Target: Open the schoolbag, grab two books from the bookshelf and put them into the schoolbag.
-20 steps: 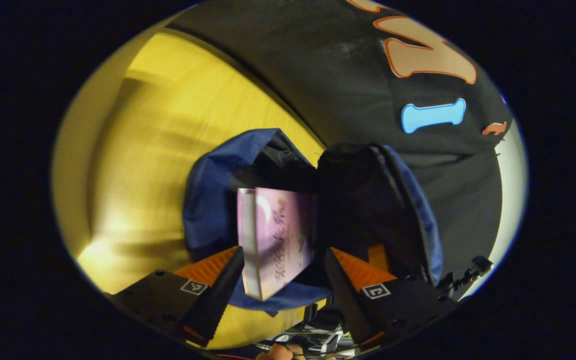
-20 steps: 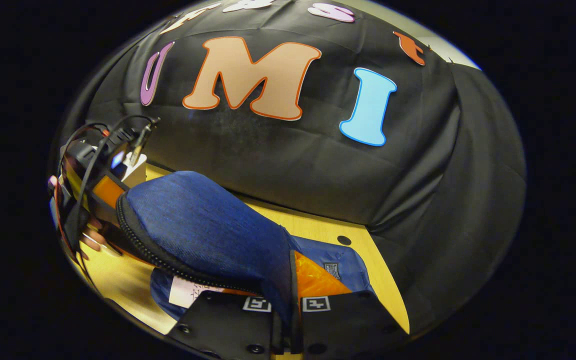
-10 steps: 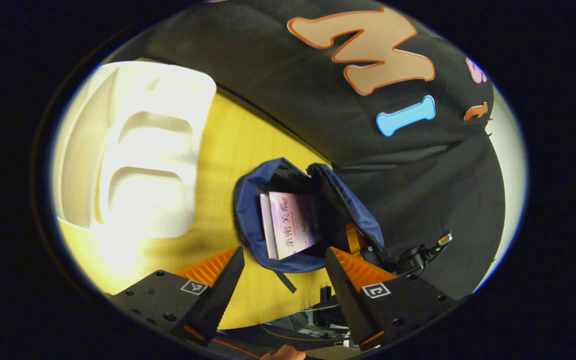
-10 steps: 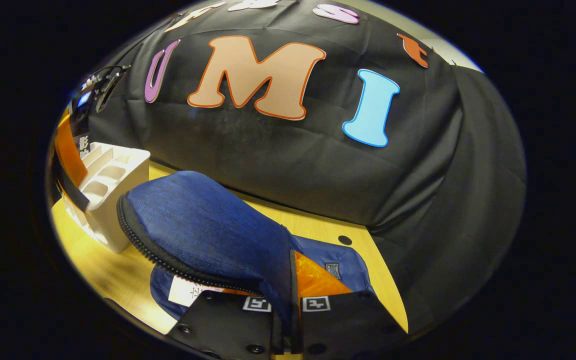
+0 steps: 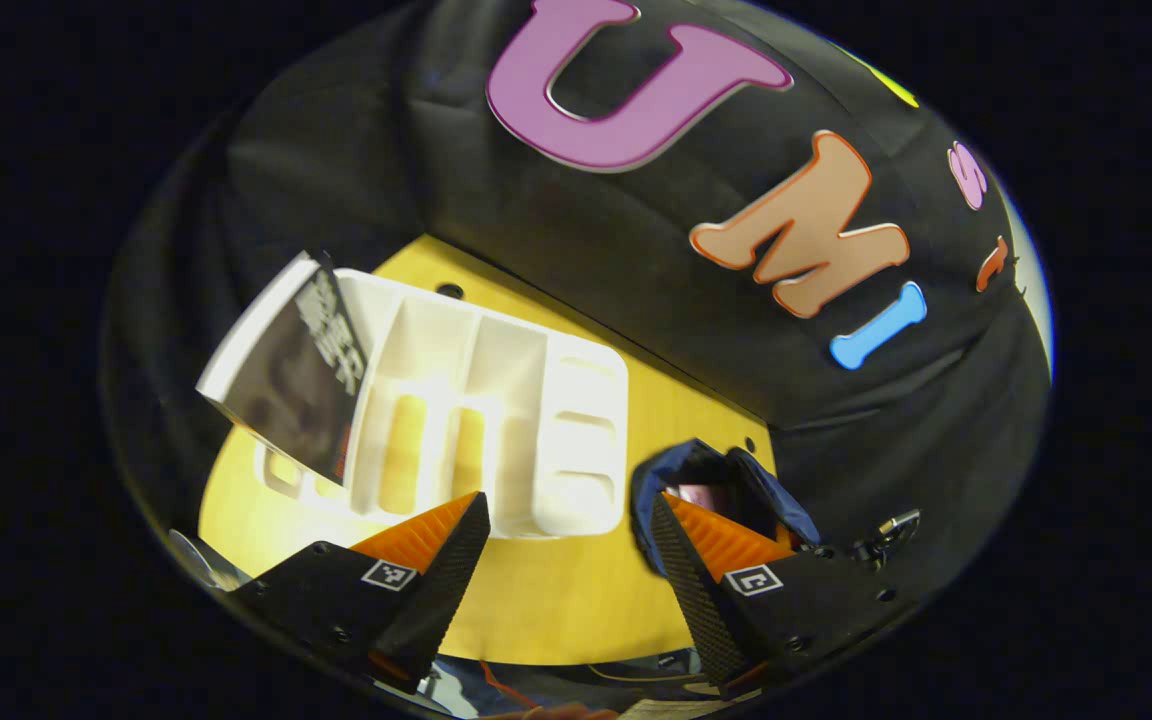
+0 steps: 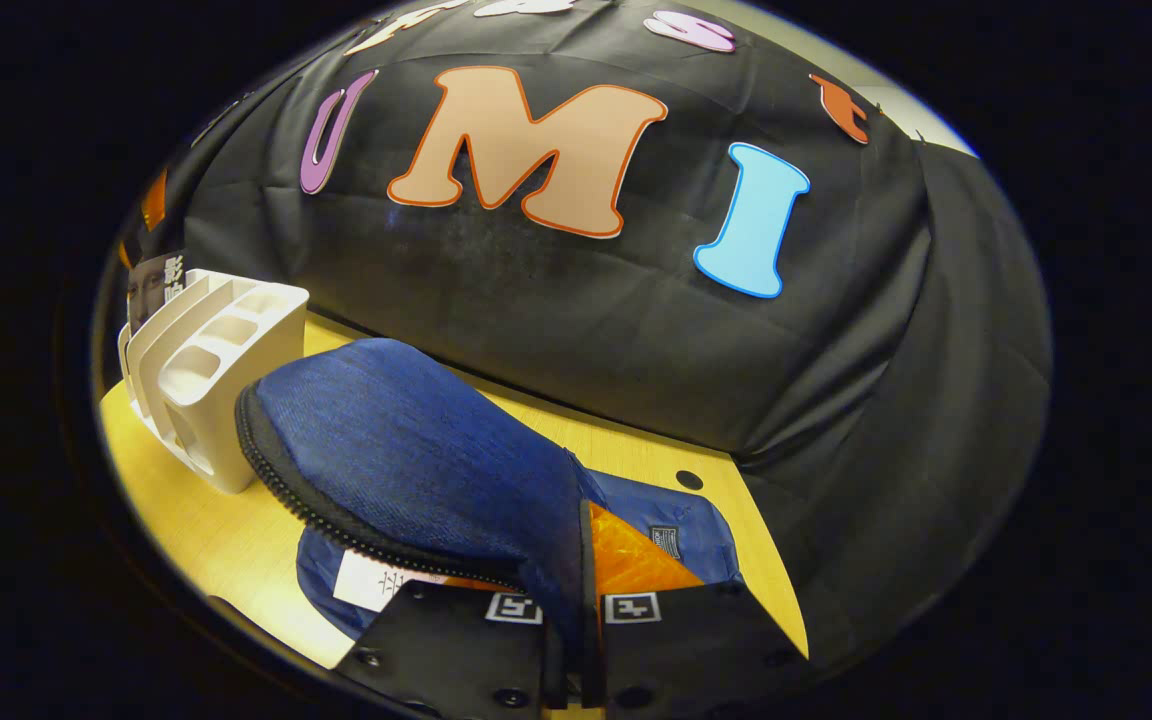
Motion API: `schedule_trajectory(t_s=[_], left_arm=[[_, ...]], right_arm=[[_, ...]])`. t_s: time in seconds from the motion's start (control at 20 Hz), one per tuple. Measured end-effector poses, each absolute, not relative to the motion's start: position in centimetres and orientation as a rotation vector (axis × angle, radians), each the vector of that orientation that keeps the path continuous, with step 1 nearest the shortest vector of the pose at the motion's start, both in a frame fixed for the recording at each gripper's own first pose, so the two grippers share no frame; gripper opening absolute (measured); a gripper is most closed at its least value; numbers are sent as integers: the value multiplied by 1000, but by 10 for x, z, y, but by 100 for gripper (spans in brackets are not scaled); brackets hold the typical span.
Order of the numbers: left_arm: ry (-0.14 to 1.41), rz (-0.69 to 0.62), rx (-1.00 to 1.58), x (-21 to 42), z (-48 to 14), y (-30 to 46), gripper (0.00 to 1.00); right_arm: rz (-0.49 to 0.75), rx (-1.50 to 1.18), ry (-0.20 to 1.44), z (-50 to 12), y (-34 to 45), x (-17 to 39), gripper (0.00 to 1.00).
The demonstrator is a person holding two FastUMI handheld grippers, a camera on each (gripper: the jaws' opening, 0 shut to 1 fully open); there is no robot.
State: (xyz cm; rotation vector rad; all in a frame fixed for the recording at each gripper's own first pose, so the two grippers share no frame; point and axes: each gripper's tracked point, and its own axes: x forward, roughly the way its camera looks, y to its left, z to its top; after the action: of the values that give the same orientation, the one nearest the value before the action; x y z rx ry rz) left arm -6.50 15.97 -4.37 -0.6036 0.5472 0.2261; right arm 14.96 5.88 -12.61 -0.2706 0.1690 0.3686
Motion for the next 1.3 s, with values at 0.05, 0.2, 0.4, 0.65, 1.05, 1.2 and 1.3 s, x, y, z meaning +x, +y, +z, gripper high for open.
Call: schedule_trajectory(t_s=[0.05, 0.2, 0.4, 0.65, 1.05, 1.2, 1.3], left_arm=[[541, 257, -594, -69, -37, 179, 95], [573, 357, -589, -85, -34, 236, 95], [639, 423, -525, -96, -52, 297, 95], [725, 486, -488, -90, -86, 343, 95], [822, 433, -553, -63, -121, 338, 94], [873, 406, -542, -55, -130, 334, 88], [930, 404, -529, -50, -141, 331, 83]], right_arm=[[368, -266, 173, -128, 59, 150, 7], [363, -256, 178, -127, 59, 151, 7], [358, -241, 190, -127, 57, 150, 7], [356, -260, 199, -127, 59, 150, 7], [350, -277, 215, -129, 62, 152, 7], [351, -283, 217, -130, 63, 153, 7], [350, -283, 219, -130, 62, 154, 7]])
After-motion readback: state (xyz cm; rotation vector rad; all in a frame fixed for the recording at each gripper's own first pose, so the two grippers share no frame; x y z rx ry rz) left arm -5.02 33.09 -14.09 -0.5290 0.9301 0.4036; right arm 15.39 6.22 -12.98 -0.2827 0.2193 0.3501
